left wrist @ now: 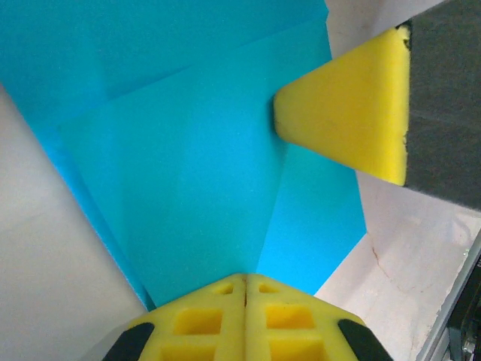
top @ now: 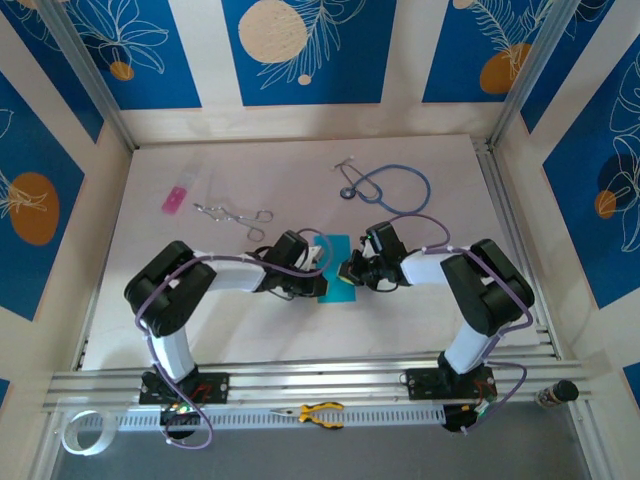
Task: Fold a paper plane with a square sheet of paper (pick it up from the middle)
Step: Fold the triangle a second time at the center of the table.
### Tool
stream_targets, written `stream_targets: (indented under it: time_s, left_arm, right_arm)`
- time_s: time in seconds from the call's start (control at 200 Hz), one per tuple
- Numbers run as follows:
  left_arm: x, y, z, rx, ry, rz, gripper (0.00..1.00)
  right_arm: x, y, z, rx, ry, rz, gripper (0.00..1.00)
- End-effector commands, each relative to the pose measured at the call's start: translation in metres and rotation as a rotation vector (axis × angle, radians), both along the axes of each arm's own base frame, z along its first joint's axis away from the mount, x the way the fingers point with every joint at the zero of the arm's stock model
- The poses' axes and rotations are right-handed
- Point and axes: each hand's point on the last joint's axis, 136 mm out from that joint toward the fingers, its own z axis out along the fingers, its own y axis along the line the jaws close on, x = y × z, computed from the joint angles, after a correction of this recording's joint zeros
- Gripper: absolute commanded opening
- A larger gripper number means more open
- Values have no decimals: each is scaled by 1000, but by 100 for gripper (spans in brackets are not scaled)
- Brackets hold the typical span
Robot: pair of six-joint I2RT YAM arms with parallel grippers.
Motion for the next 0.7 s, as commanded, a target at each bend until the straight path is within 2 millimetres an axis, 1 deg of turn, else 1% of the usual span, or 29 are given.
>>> stream_targets:
  time_s: [0.0, 0.045, 0.145, 0.205, 0.36, 0.43, 0.595, 0.63, 0.695]
  left_arm:
    - [-37, 34, -47, 174, 136, 21, 0]
    - [-36, 33, -46, 174, 132, 22, 0]
    - [-34, 31, -45, 175, 127, 15, 0]
    - [-33, 31, -45, 180, 132, 11, 0]
    - [-33, 33, -44, 186, 123, 15, 0]
    - [-34, 33, -44, 186, 125, 14, 0]
    - [-34, 33, -44, 179, 125, 18, 0]
    - [-34, 33, -44, 178, 124, 18, 0]
    - [-34, 33, -46, 181, 126, 15, 0]
  right_arm:
    - [-8, 8, 12, 7, -21, 59, 0]
    - [-11, 14, 12, 18, -20, 73, 0]
    - [-20, 25, 3, 26, 6, 92, 0]
    - [-25, 26, -5, 15, 25, 88, 0]
    - [-32, 27, -12, 8, 39, 97, 0]
    - [-32, 22, -15, -17, 46, 82, 0]
    - [-30, -3, -30, -124, 63, 32, 0]
    - [-29, -8, -33, -123, 67, 16, 0]
    - [-23, -14, -32, -90, 58, -13, 0]
